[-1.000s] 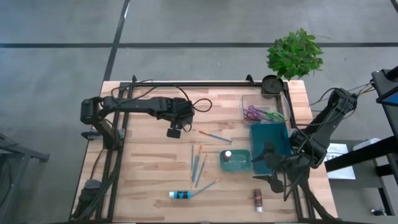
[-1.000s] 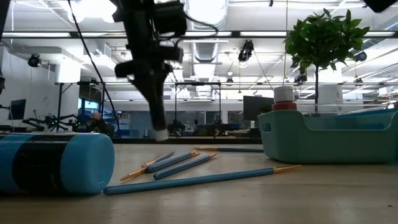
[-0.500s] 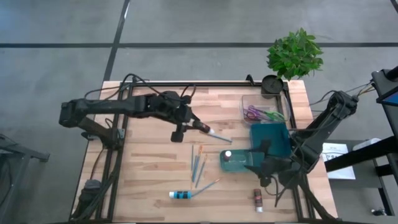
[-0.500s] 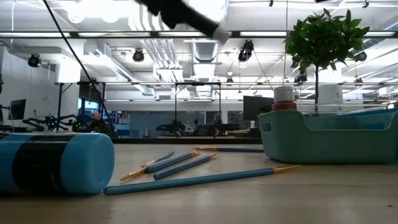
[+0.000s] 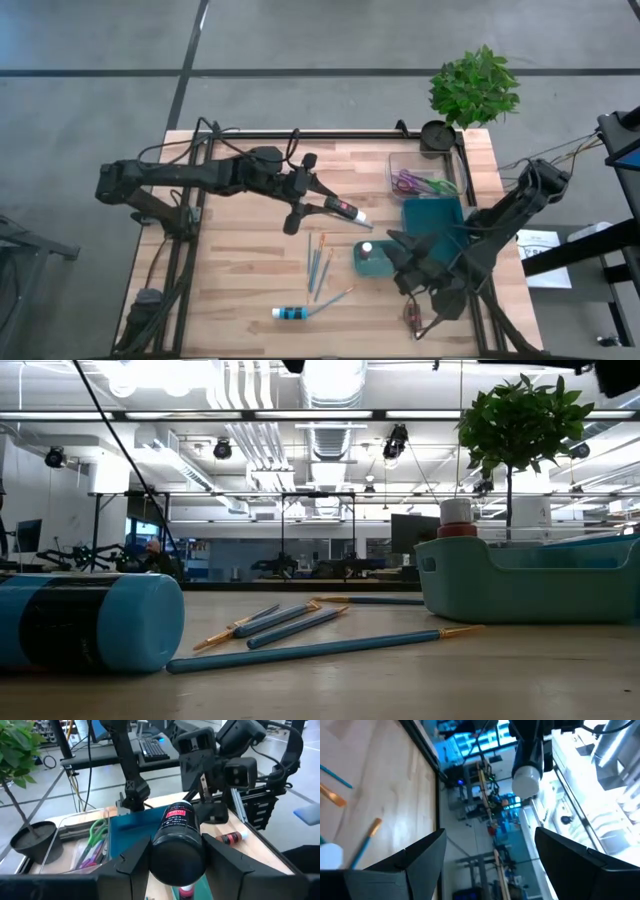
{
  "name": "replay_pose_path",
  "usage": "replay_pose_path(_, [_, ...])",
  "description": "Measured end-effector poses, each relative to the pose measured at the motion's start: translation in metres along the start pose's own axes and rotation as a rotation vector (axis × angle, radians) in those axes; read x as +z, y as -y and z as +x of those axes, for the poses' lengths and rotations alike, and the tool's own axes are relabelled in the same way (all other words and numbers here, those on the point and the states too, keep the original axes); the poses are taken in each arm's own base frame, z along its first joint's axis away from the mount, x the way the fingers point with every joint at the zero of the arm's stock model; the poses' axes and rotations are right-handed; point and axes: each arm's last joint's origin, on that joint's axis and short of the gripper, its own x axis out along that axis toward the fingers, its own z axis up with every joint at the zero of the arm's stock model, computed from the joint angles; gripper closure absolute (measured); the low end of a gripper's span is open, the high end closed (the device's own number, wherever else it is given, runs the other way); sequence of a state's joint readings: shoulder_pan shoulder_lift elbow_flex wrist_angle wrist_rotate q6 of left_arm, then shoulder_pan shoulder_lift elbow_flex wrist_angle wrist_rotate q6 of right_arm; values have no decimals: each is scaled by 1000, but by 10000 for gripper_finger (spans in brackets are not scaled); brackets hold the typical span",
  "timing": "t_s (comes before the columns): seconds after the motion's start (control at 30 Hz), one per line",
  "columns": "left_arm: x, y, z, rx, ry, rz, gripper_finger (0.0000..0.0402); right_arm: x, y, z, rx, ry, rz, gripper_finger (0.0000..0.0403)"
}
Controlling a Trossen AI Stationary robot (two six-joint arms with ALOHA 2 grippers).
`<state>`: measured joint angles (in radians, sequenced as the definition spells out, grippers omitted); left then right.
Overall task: Pick & Place Paint Supplies
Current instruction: Put the black paint bottle into the green bin
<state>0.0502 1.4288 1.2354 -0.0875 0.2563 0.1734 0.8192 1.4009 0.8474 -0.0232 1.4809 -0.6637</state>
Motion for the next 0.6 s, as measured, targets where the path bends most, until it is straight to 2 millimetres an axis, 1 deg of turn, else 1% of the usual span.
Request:
replay_pose_path(0.13, [1, 0, 0, -7, 9, -16, 239, 2, 6, 7, -21, -28, 16, 101])
replay_pose_path(0.23, [1, 0, 0, -9, 11, -18, 239, 6, 20, 11, -9, -13, 71, 101])
replay_pose_path(0.33, [1, 0, 0, -9, 14, -19, 239, 11, 37, 14, 22, 50, 129, 101])
replay_pose_path(0.43, [2, 0, 0, -8, 22, -21, 239, 16, 48, 19, 29, 115, 133, 101])
replay_pose_path(0.5, [2, 0, 0, -7, 25, -21, 239, 18, 52, 23, 28, 150, 121, 101])
replay_pose_path(0.6, [4, 0, 0, -6, 37, -38, 238, 18, 51, 31, 26, 155, 86, 101])
